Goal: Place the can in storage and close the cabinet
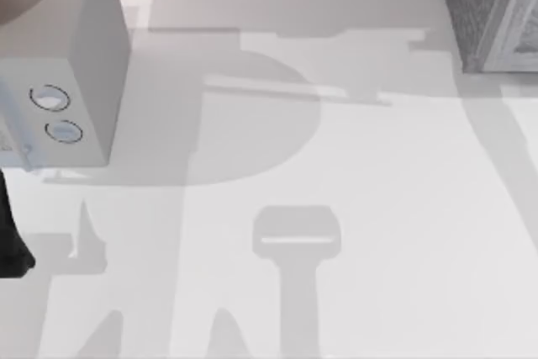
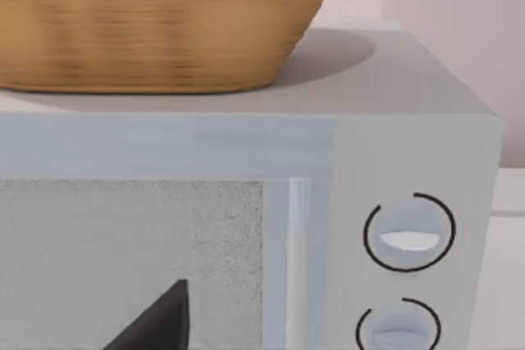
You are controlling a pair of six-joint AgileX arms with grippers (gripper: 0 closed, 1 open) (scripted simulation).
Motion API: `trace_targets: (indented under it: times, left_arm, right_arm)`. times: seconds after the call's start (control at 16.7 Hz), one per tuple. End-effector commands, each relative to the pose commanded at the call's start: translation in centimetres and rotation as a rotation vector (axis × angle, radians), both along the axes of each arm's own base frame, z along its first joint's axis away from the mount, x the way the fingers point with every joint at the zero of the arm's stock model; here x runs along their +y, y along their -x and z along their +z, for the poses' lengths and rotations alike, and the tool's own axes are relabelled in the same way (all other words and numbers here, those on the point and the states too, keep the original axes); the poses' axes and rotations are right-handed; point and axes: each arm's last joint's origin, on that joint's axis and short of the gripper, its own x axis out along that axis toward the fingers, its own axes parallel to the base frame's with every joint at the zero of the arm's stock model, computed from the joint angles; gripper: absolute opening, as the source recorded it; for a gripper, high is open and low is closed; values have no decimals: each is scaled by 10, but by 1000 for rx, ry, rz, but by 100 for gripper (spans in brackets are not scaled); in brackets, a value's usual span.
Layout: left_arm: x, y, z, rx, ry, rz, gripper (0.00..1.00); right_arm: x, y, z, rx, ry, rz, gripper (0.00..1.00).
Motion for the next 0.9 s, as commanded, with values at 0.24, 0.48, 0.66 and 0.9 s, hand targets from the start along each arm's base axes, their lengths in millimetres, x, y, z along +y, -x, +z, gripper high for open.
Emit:
trace_targets:
  times: [0.24, 0.48, 0.66, 0.9]
  left_arm:
    - [0, 0, 0, 0, 0, 0, 100]
    - [0, 0, 0, 0, 0, 0, 100]
    - [0, 0, 0, 0, 0, 0, 100]
    - [0, 0, 0, 0, 0, 0, 100]
  right_arm:
    - [6, -27, 4, 25, 2, 26, 0]
    - [7, -48, 6, 37, 1, 26, 0]
    - [6, -62, 8, 35, 0, 21, 0]
    - [6, -80, 9, 35, 0, 21, 0]
